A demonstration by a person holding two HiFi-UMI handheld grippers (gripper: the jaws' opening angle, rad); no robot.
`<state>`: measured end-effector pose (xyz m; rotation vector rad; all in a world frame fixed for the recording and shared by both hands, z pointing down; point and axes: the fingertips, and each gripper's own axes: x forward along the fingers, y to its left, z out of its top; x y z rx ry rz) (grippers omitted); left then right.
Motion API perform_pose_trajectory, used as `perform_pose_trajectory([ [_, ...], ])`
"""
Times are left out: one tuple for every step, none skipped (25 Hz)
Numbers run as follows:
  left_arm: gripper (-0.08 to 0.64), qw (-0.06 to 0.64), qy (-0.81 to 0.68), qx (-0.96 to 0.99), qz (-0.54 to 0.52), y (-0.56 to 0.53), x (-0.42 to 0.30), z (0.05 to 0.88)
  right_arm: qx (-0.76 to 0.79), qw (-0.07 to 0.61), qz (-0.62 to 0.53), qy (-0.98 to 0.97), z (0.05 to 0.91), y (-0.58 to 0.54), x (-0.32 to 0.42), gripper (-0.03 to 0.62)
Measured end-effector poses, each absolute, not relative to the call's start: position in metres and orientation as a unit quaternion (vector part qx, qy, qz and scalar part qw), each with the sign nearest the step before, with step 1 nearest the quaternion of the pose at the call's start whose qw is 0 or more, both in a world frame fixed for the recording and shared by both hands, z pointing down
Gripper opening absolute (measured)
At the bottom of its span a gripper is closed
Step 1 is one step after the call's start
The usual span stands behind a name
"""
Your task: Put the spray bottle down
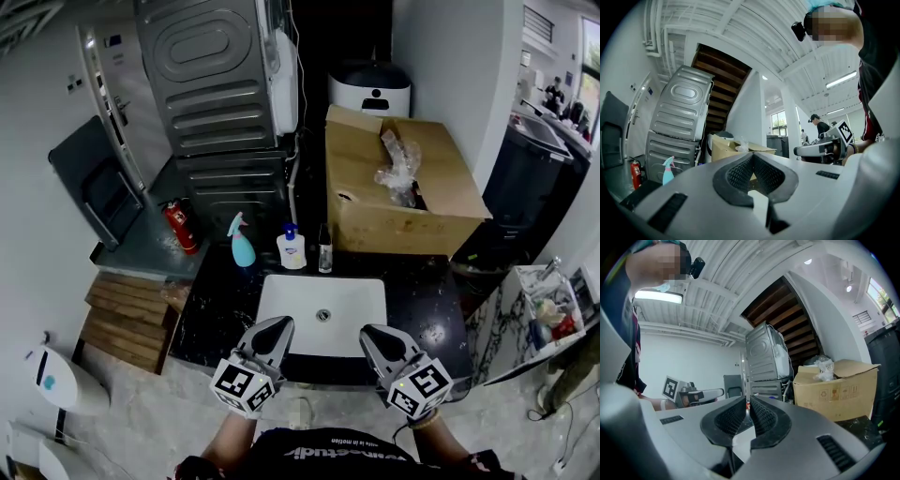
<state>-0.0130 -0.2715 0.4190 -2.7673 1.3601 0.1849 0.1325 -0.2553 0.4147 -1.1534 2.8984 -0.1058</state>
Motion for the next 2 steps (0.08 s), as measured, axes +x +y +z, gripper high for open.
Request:
perform_pose_trajectory([
  [0.014, 0.026, 0.44, -0.896, 0.06, -0.2717, -0.0131, 0.4188, -0.37, 0.01, -0.034, 0.928, 0.4147, -0.2551, 0.1325, 0.043],
  [0.014, 0.026, 0.44, -0.896, 0.06, -0.2719, -0.0131, 0.4186, -0.37, 0.009, -0.034, 0.928, 0.4146, -0.255, 0.1326, 0.043],
])
